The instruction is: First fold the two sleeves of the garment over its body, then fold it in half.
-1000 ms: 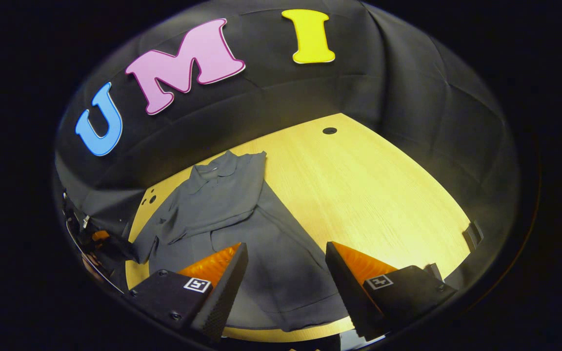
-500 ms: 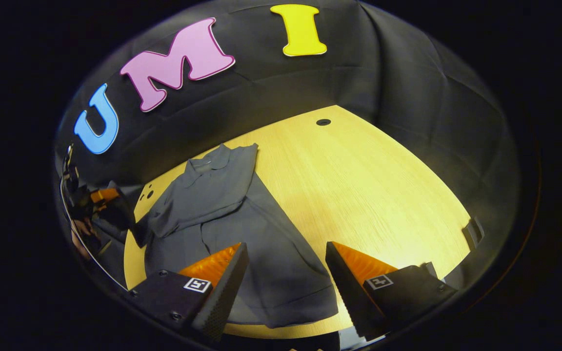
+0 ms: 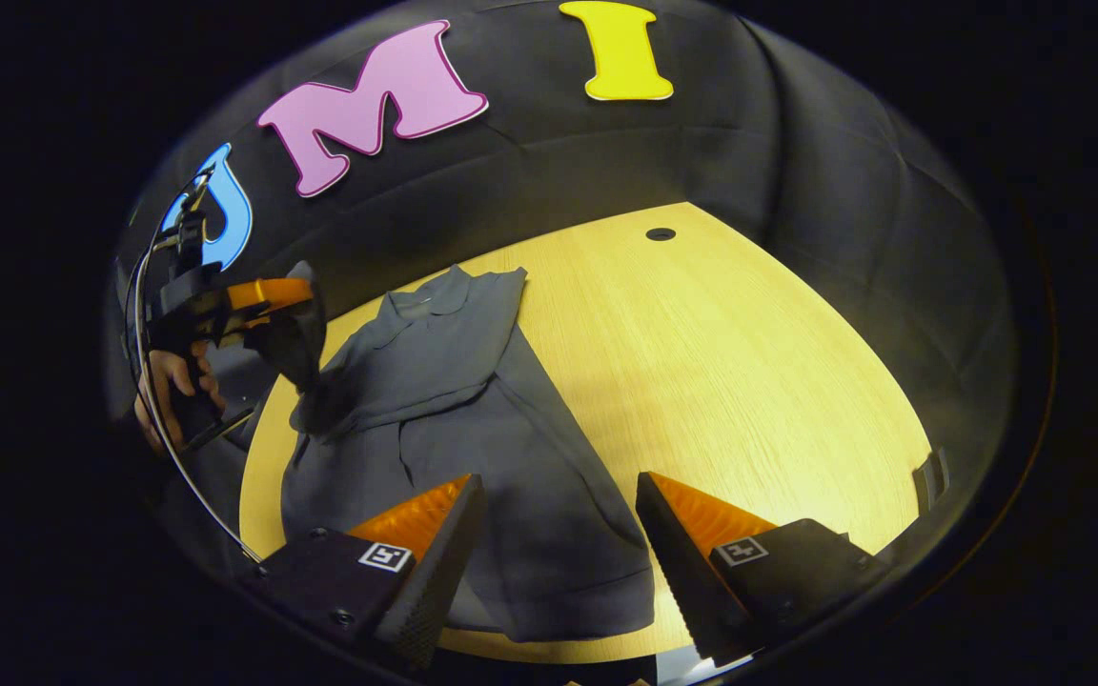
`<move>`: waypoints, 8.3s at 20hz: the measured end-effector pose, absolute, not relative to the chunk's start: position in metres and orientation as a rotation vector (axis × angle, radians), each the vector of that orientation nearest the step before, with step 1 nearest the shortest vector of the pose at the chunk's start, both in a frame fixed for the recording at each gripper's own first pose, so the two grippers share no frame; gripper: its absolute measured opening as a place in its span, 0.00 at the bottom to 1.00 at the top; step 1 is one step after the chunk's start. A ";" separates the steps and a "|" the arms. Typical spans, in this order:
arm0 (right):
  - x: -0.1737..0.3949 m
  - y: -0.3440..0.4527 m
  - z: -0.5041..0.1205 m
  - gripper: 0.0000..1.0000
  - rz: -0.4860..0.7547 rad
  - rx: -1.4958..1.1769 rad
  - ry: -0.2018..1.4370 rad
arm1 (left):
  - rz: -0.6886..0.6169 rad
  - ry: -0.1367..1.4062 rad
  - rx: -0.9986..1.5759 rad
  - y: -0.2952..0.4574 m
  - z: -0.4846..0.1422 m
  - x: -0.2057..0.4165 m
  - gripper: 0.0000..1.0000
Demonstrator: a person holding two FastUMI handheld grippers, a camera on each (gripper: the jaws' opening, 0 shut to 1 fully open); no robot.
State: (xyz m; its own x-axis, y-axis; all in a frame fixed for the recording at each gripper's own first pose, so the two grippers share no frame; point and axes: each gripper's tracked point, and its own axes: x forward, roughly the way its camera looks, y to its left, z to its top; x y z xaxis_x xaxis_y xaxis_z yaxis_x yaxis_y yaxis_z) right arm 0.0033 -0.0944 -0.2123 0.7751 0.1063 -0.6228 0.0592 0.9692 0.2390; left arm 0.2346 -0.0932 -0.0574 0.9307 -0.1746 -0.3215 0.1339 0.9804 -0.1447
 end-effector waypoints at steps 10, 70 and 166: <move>-0.009 -0.136 -0.226 0.99 -0.043 0.294 0.727 | -0.289 0.504 -0.094 -0.202 -0.122 0.249 0.02; -0.047 -0.009 -0.331 0.07 0.166 0.078 1.104 | 0.047 0.819 -0.124 0.059 -0.307 -0.015 0.14; -0.017 0.075 -0.095 0.99 0.156 0.048 0.310 | 0.113 0.061 -0.063 0.128 -0.048 -0.036 0.96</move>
